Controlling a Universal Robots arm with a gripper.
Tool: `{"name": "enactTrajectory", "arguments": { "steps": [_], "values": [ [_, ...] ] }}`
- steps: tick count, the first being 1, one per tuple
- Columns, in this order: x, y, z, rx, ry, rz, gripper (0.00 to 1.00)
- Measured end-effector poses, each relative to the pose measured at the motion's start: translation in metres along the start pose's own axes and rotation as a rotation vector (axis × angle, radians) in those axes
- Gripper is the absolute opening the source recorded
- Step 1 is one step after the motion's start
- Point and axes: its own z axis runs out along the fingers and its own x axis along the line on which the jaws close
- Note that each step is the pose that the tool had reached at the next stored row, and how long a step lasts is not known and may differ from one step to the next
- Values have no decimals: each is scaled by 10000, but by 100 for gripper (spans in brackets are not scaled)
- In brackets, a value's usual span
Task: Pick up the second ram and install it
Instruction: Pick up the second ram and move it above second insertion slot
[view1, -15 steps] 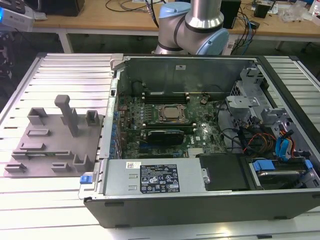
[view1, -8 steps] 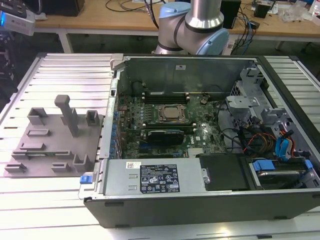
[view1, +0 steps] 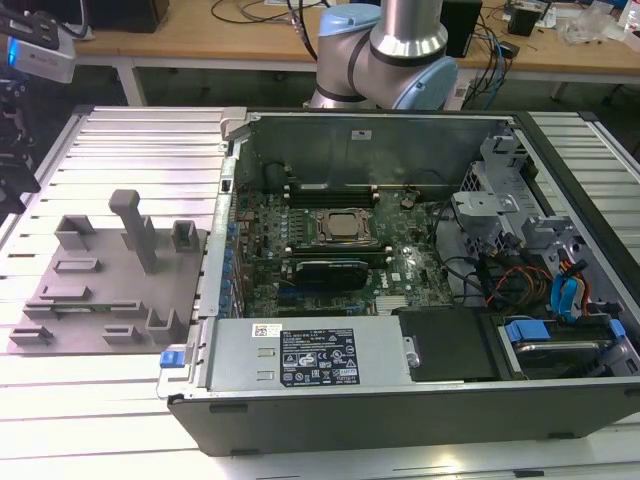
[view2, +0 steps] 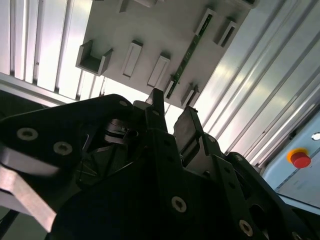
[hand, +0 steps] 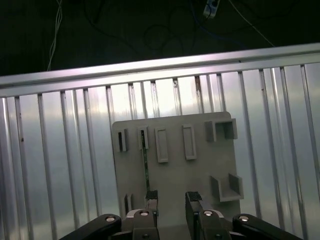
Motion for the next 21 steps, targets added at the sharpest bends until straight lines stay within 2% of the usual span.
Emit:
{"name": "enactTrajectory", "arguments": {
  "steps": [13, 21],
  "values": [
    [2, -4, 94, -1, 1, -3, 34],
    [5, -9, 192, -1, 0, -5, 34]
  ]
}}
